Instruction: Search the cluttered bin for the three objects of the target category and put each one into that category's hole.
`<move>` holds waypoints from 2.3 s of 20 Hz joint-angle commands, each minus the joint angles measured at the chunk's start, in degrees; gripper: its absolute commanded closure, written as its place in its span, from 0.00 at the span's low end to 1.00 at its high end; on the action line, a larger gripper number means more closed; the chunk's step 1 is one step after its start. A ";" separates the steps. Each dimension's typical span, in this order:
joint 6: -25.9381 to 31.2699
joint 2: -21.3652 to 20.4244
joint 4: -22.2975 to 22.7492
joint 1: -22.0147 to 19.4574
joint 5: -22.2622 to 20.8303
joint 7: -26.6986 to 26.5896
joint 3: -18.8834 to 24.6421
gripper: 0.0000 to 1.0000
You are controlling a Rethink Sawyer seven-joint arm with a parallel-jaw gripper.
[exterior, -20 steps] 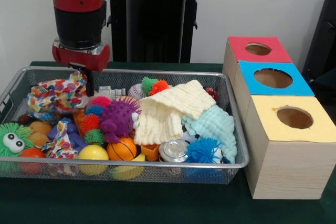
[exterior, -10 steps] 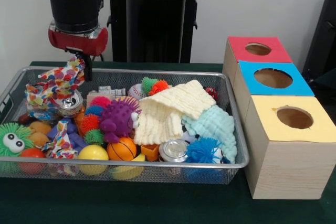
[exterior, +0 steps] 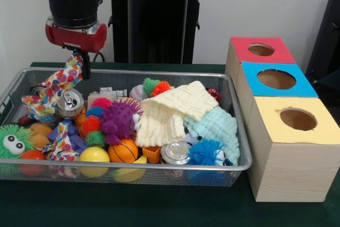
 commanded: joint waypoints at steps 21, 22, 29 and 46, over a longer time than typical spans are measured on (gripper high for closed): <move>-8.52 -4.20 11.04 4.74 2.39 10.43 1.14 0.00; -8.51 -3.92 10.88 4.33 2.53 9.66 1.82 0.00; -10.24 -3.22 11.88 3.44 4.56 10.37 2.17 0.00; -0.26 -1.25 0.54 -1.53 3.81 0.98 3.09 0.00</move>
